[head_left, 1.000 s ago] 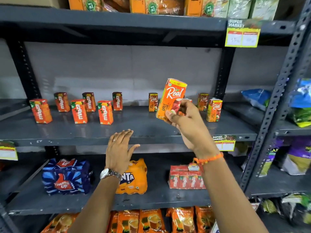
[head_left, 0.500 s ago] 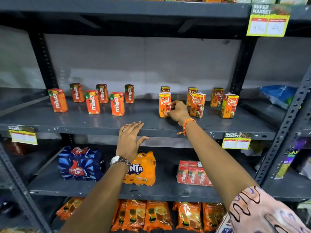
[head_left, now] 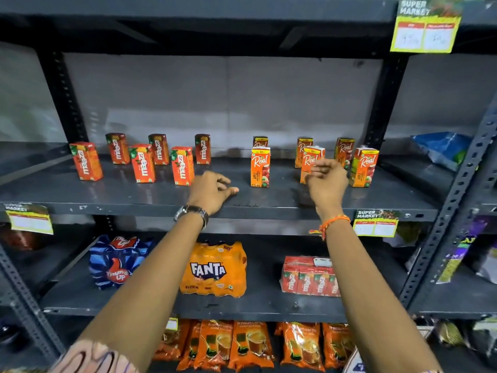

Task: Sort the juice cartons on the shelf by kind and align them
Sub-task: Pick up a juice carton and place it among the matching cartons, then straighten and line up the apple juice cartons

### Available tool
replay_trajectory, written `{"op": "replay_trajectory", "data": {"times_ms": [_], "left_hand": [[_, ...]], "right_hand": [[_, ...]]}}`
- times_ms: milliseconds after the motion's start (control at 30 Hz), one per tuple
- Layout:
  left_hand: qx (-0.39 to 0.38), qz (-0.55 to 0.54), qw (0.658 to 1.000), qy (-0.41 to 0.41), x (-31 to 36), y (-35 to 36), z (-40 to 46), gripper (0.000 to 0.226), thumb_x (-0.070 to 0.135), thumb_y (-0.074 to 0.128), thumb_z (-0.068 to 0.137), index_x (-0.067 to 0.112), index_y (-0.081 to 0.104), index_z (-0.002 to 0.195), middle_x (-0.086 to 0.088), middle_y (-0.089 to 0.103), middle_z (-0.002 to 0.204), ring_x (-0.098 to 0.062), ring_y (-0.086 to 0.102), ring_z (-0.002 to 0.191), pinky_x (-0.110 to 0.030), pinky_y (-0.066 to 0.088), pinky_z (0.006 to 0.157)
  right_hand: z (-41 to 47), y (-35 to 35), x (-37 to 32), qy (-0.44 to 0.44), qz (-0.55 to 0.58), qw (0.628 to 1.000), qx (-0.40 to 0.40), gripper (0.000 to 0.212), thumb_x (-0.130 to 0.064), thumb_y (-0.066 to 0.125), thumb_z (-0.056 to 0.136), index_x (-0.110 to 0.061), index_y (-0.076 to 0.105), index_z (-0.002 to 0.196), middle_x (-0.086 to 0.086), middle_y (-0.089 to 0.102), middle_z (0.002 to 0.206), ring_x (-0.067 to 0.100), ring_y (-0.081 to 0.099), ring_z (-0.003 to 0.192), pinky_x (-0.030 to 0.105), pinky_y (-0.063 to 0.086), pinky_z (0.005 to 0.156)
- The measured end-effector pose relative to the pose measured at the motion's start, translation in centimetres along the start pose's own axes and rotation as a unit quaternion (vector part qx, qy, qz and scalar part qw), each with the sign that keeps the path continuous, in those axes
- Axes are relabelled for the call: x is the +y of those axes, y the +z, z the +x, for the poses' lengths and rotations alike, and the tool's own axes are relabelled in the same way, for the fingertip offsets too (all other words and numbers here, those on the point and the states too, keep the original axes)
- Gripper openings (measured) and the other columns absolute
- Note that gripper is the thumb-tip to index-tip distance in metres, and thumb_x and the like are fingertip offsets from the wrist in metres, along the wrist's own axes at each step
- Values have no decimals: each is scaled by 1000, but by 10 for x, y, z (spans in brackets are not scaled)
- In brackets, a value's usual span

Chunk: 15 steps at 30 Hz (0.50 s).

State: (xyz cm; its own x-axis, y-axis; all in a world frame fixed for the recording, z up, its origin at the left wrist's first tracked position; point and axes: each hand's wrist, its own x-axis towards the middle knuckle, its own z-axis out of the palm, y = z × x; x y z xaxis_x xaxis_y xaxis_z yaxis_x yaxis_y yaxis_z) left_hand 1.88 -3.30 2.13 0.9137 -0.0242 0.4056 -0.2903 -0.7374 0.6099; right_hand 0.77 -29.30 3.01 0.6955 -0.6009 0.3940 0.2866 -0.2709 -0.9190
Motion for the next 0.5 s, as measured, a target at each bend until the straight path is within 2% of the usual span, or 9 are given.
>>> {"op": "replay_trajectory", "data": {"times_ms": [33,100,167,233,300,367,500], "left_hand": [[-31,-24,999,-12,3,1,12,47,37,82,74,13,70,113,-2,75,100,-16,70,94,-28,54,84],[-87,-39,995,-15,25,10,41,64,35,83,74,11,61,129,-5,68,118,-21,65,107,-32,51,95],[-123,-81,989,-25,29,24,50,76,34,83,75,10,50,139,-6,61,130,-23,60,117,-38,47,102],[-141,-112,983,-31,24,40,55,78,35,83,74,11,48,140,-2,61,133,-21,58,120,-41,44,106],[-148,-121,981,-31,20,51,59,62,30,82,77,12,55,129,3,64,124,-17,60,113,-40,44,105],[-145,-121,982,-22,22,56,66,42,27,81,78,16,63,115,0,69,115,-18,63,106,-40,45,102],[-112,-85,990,-30,19,61,77,26,40,80,76,32,64,96,3,72,106,-21,65,101,-44,48,96]], "right_hand": [[2,-6,3,0,-17,999,31,38,4,77,73,-7,60,105,-6,63,82,5,62,74,25,57,77],[21,-19,6,11,-69,995,70,61,-6,84,69,-7,51,120,6,64,105,17,64,97,36,55,92],[30,-17,13,41,-138,989,20,87,-14,88,66,-5,37,136,18,54,134,32,54,125,47,46,106],[34,-14,19,73,-189,977,-59,95,-15,87,69,-3,29,143,20,50,141,37,49,133,48,41,111],[41,-12,21,77,-218,966,-114,77,-13,84,73,-4,40,136,18,58,134,36,55,127,46,45,108],[52,-12,21,39,-247,960,-128,57,-13,82,74,-5,55,124,16,66,125,34,61,120,45,48,104],[66,-15,25,-1,-230,956,-180,42,-5,71,85,-6,62,125,13,68,125,28,61,120,45,46,107]]}}
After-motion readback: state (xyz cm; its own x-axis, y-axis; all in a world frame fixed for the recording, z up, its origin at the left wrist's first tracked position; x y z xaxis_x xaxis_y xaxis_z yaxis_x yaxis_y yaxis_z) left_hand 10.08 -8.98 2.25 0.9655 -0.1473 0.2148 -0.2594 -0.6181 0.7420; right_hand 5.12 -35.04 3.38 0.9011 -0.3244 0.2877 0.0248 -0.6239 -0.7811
